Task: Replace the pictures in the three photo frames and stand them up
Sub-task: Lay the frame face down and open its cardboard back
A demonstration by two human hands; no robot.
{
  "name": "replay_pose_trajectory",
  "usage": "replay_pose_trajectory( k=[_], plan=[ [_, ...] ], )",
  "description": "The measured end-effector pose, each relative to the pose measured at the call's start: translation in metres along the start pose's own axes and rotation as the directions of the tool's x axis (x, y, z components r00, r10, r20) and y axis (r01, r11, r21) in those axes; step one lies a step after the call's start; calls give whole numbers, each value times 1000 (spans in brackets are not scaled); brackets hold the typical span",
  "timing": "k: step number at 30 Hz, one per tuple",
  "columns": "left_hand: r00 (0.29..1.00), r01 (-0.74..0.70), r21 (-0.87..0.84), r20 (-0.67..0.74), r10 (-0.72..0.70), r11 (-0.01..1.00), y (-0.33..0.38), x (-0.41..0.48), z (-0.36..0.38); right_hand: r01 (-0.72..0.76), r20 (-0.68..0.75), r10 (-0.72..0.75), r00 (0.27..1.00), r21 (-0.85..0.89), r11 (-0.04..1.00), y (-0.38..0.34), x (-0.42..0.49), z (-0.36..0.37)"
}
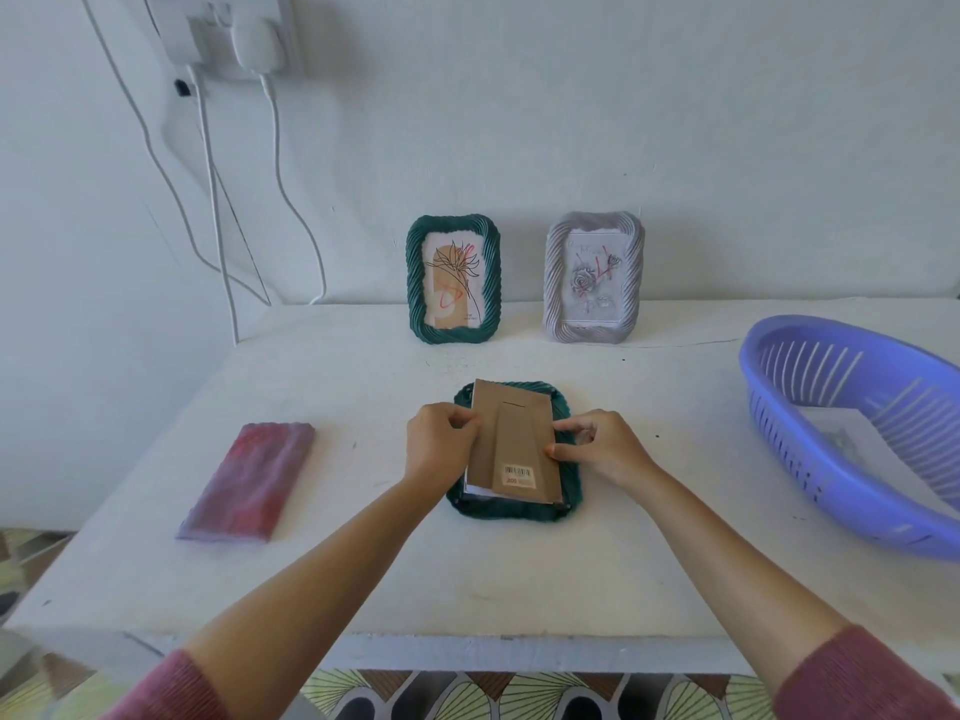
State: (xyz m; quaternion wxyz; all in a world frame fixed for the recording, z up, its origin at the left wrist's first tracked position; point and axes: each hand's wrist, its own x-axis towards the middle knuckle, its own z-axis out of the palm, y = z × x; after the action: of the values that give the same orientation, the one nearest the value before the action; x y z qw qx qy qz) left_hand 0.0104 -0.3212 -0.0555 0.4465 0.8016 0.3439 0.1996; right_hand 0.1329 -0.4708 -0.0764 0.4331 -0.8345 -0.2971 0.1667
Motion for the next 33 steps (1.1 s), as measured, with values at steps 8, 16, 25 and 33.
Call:
replay_pose_trajectory(
  k=[8,16,25,33],
  plan=[
    [997,60,-26,45,-59,998,4,1,0,13,22,-13,1000,13,1000,-2,-2,-2],
    [945,255,-227,265,-192,940,3,7,-2,23,36,-25,999,56,998,4,0,-1],
    [962,258,-331,177,-209,908,4,16,-28,22,10,-22,1000,6,1000,6,1,1],
    [943,323,-239,0,-333,916,-36,29,-69,62,-12,-64,998,-113,992,3,-1,5]
  ],
)
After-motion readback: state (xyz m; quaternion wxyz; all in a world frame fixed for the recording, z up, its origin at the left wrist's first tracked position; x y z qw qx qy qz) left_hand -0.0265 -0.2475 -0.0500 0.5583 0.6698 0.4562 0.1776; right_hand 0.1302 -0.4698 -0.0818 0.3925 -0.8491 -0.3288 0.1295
